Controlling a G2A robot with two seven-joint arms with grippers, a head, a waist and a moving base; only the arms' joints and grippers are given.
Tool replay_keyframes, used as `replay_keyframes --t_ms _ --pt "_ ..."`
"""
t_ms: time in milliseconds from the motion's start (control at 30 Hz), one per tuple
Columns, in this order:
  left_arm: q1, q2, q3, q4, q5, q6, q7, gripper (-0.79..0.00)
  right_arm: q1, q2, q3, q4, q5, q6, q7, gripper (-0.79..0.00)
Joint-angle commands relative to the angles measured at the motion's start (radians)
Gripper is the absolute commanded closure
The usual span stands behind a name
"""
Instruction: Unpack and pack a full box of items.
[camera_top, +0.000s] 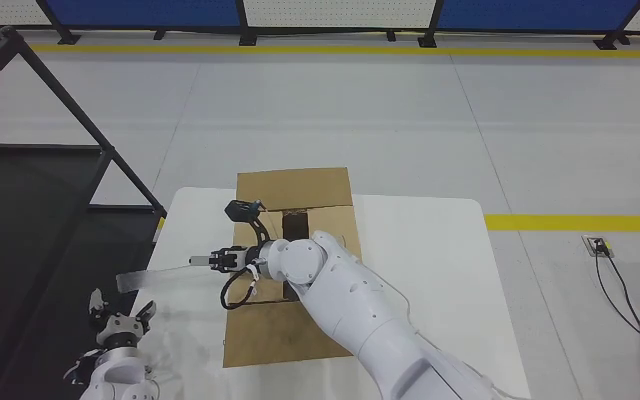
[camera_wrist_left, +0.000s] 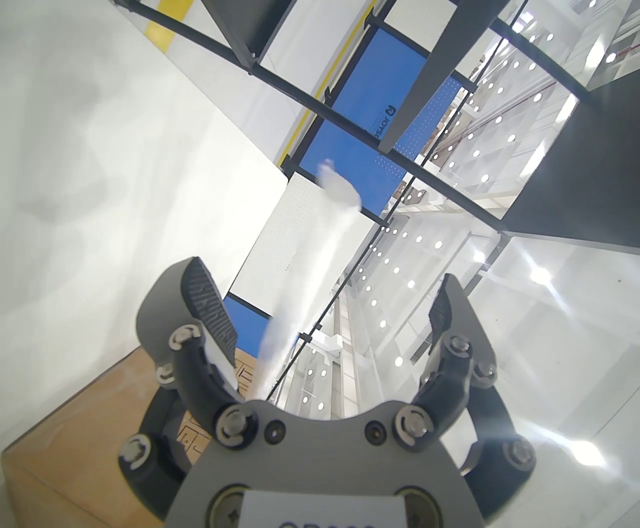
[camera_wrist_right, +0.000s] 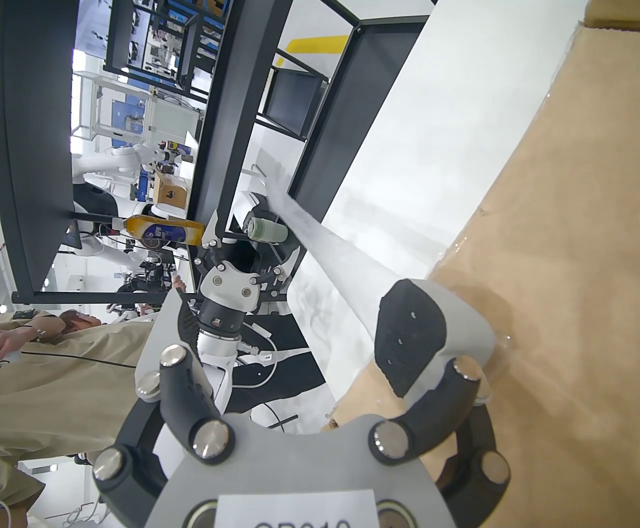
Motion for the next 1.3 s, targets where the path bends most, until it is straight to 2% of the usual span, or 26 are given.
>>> replay_keyframes --t_ms 0,300,667,833,1100,1267 --pt "0.001 0.0 -0.002 -0.001 -0.002 0.0 -0.001 -0.785 0.0 0.0 0.001 0.0 -0.001 -0.001 0.001 -0.785" --pt "0.004 0.001 -0.005 -0.006 -0.007 0.002 -0.002 -0.785 0.001 0.002 0.007 -0.007 -0.004 -0.014 -0.008 -0.785" --pt "0.003 0.001 0.015 0.0 0.008 0.006 -0.001 -0.785 0.005 0.019 0.033 -0.027 0.015 -0.105 -0.018 -0.785" --pt "0.001 0.001 0.022 0.001 0.016 0.009 -0.001 -0.785 0.005 0.031 0.055 -0.04 0.047 -0.149 0.03 -0.785" --pt "0.016 0.005 0.031 -0.014 0.064 0.0 -0.044 -0.785 -0.009 0.067 0.111 -0.069 0.128 -0.287 0.117 -0.785" --pt "0.018 0.006 0.03 -0.016 0.067 0.002 -0.049 -0.785 -0.021 0.089 0.135 -0.087 0.155 -0.302 0.17 -0.785"
